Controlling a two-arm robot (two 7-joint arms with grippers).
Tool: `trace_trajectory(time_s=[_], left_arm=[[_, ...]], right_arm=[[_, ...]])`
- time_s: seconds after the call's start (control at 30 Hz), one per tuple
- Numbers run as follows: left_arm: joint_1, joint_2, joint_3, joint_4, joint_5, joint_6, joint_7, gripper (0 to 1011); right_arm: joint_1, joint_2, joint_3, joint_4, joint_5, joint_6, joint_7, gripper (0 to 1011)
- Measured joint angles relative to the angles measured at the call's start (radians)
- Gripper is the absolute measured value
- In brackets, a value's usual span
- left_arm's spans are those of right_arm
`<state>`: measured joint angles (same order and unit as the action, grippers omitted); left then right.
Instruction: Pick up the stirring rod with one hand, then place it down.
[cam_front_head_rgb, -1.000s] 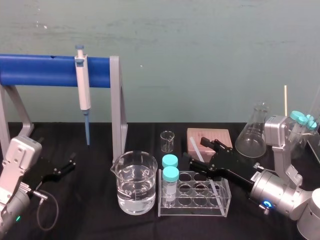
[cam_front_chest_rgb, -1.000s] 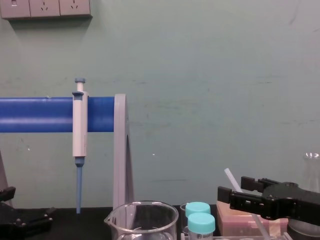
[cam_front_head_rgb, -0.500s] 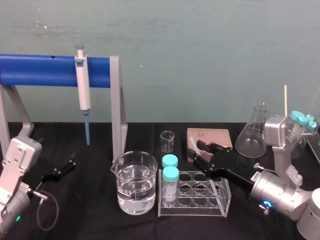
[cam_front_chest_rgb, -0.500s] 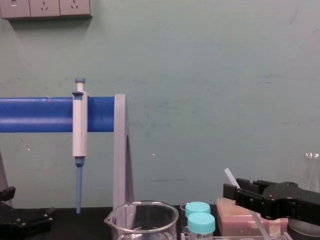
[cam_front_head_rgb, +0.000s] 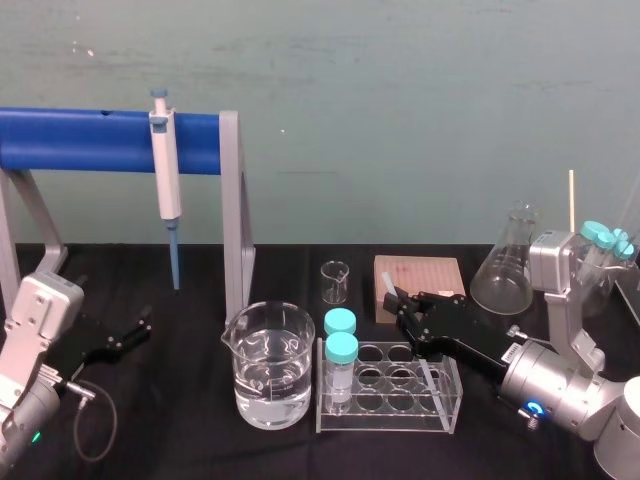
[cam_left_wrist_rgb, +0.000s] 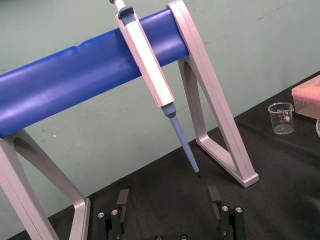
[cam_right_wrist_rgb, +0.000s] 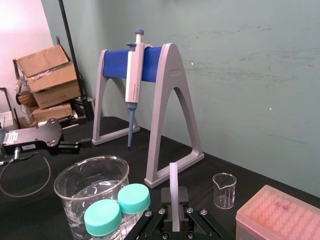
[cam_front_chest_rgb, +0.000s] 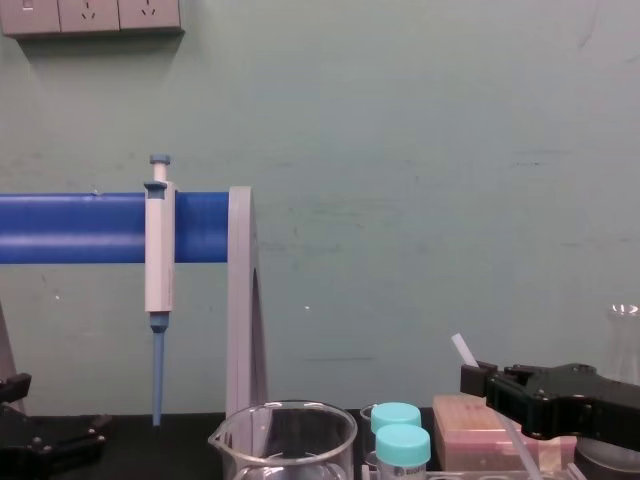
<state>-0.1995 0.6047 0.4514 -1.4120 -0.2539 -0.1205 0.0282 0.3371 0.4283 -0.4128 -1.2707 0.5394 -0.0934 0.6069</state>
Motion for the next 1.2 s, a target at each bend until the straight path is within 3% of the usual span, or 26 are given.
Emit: trace_trajectory(time_s=[0.67,1.2], left_arm=[[0.000,0.000,0.000,0.000,0.000,0.000,0.000,1000],[0.000,0.000,0.000,0.000,0.000,0.000,0.000,1000]], right_arm=[[-0.002,0.000,0.002,-0.006,0.000,-0.003,-0.001,67],[-0.040,0.001,0.042,-0.112,-0.094,-0.145,-0.056,67]])
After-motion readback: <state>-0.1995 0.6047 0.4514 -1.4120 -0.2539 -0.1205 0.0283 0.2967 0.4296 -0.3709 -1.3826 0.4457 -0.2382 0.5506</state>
